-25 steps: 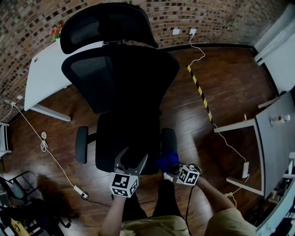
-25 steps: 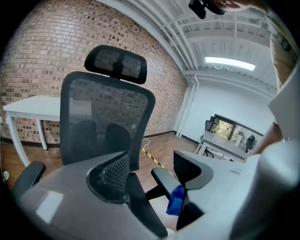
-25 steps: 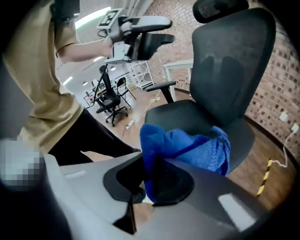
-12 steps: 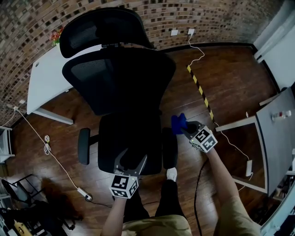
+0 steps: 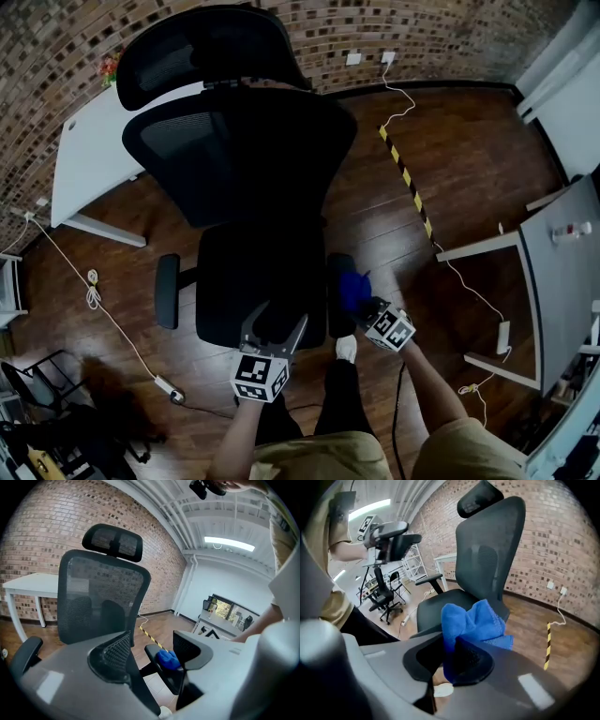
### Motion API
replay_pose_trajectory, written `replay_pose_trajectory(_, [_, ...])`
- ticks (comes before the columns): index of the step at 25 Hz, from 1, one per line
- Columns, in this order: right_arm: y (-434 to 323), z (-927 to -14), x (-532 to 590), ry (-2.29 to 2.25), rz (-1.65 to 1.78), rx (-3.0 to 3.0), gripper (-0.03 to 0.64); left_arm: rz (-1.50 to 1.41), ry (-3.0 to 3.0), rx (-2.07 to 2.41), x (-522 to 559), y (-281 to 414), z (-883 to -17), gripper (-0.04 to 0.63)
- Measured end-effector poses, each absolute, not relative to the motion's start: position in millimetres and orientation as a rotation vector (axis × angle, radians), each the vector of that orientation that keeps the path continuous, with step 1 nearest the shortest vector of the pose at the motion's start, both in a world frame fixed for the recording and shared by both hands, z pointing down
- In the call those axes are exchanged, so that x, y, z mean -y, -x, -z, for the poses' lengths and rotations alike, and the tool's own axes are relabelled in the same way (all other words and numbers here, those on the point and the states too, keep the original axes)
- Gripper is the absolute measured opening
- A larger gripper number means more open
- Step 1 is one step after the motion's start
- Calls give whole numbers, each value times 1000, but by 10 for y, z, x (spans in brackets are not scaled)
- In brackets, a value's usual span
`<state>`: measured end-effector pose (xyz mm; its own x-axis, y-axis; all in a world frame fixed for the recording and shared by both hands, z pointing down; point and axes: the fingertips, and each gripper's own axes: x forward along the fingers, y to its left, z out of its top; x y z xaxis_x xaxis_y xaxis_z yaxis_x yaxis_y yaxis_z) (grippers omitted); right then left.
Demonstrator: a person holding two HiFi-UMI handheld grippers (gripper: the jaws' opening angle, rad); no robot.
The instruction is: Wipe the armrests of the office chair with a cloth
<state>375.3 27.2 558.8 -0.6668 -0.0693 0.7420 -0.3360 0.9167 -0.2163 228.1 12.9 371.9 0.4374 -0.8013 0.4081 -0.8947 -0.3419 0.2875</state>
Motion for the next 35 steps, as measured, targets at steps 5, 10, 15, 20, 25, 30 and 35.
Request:
replay_pose_trajectory(5, [-3648, -5613, -1252, -365, -656, 2265, 35, -262, -2266, 1373, -18, -2430, -3697, 278])
replay_pose_trajectory(10, [-3641, -5519, -1446, -581, -757, 2233, 34, -240, -2268, 1377, 62, -2386, -3614, 279])
replay_pose_trajectory(15, [-3786, -4769, -27, -836, -556, 2289, 35, -198, -2242, 1403, 58, -2181, -3552, 278])
replay_pose_trajectory(20, [-3370, -4872, 1200, -608, -193, 2154, 35, -173, -2228, 1441, 88, -1953, -3548, 278])
replay_pose_trajectory(25, [-2974, -5671, 1295, -182, -54, 1861, 35, -162, -2184, 1469, -19, -1665, -3663, 278])
replay_pose_trajectory(30, [-2918, -5813, 897, -17, -33, 1795, 35, -159, -2161, 1460, -129, -1542, -3792, 278])
replay_pose_trajectory(35, [-2939, -5809, 27, 165, -77, 1810, 35, -159, -2167, 1446, -157, -1477, -3770, 278])
